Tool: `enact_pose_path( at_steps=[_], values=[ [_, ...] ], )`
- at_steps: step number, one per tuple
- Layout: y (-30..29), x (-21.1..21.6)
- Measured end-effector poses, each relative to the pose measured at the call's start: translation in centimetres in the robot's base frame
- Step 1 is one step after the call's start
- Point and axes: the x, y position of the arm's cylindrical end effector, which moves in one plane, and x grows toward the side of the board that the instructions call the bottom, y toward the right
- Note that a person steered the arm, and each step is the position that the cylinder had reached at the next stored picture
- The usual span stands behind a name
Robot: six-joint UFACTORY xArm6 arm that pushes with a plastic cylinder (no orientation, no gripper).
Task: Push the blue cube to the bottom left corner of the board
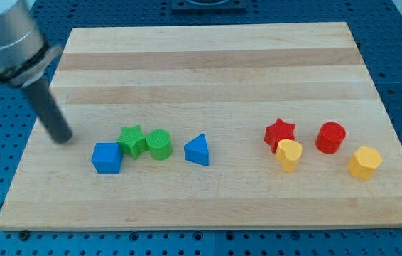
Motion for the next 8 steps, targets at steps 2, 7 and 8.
enact_pose_path(
  at_steps=[2, 7, 8],
  values=[
    [7.1, 8.5],
    [10.8, 0.3],
    [8.1, -0.2]
  ],
)
